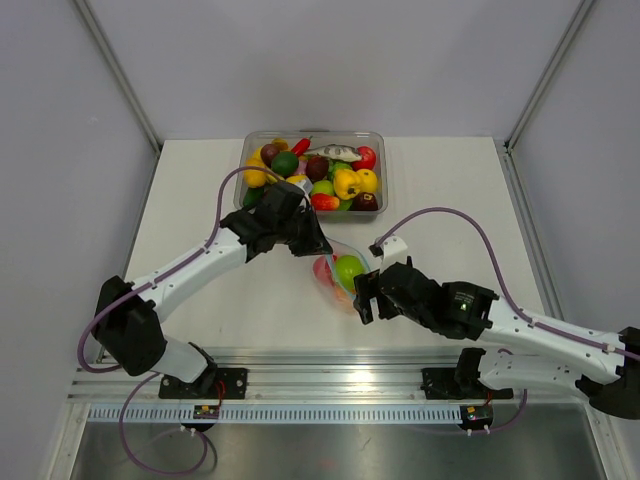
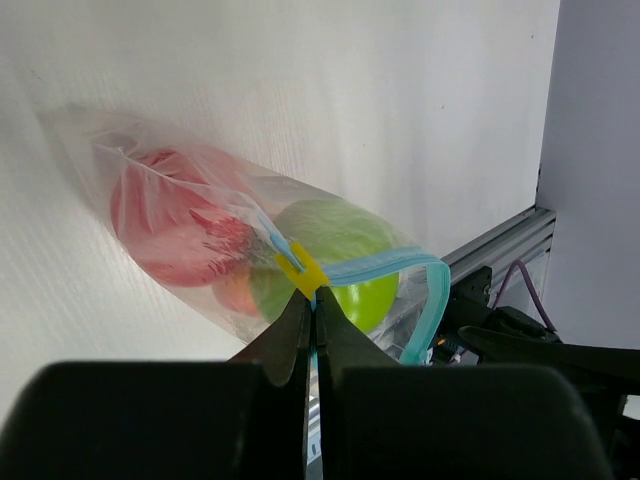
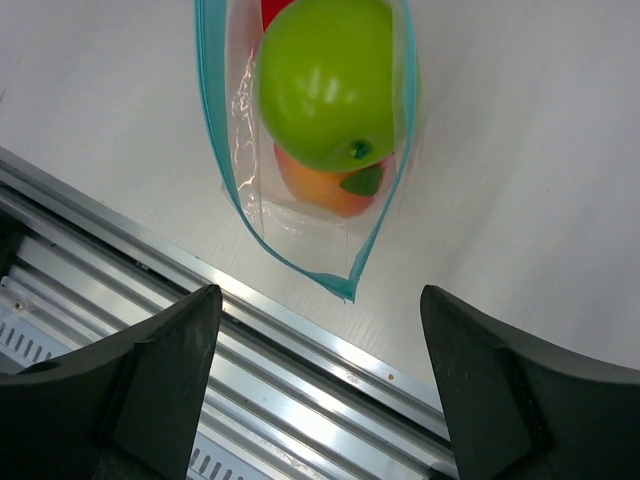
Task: Place the food in the zip-top bag and seal the zipper
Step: Adjust the zipper food storage bag at the center of the board.
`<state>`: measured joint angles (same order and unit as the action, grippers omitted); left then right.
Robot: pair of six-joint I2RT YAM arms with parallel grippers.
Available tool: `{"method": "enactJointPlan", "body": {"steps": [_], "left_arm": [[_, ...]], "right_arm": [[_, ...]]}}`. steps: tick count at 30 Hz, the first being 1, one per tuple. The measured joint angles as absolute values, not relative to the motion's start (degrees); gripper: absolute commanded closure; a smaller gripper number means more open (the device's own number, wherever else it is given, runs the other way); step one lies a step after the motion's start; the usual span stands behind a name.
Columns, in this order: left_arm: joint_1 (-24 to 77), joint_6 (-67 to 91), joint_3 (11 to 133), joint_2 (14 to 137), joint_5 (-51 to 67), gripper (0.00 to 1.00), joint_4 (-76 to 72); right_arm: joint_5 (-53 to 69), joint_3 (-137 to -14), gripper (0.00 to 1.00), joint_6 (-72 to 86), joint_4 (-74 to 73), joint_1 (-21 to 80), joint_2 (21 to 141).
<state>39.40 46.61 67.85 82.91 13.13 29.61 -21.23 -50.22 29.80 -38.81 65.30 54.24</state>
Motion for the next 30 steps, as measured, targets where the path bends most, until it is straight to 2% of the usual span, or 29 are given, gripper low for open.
{"method": "enactJointPlan", "body": {"steps": [8,13,16,17,20,21,24,30], "left_arm": [[38.33,46.61,67.85,82.91,13.26,1.00,29.58],[38.26,46.61,67.68,82.91,13.52,1.00,29.41],[38.26,46.61,67.26,82.91,13.61,1.00,28.97],[38.26,46.61,67.09,82.91,13.61,1.00,28.82],[38.24,46.63,66.83,82.91,13.74,1.00,28.75],[38.17,46.74,66.72,82.91,13.82,1.00,28.53],[38.17,47.07,66.19,82.91,14.26,1.00,28.10],[38.15,47.05,65.58,82.78,14.61,1.00,27.66]], "right_arm": [[-21.65,-47.37,0.20,28.88,-36.16,66.81,56.49],[-23.70,-46.19,0.32,27.86,-32.47,66.87,58.02],[-25.45,-45.60,0.45,26.79,-29.78,66.89,58.19],[-25.78,-45.52,0.55,26.61,-29.15,66.92,58.19],[-26.24,-45.30,0.72,25.71,-27.20,66.96,58.19],[-26.35,-45.30,0.82,25.58,-26.76,66.98,58.19],[-26.55,-45.30,0.97,25.52,-25.78,66.98,58.67],[-28.05,-45.30,1.00,25.63,-25.58,66.98,60.16]]}}
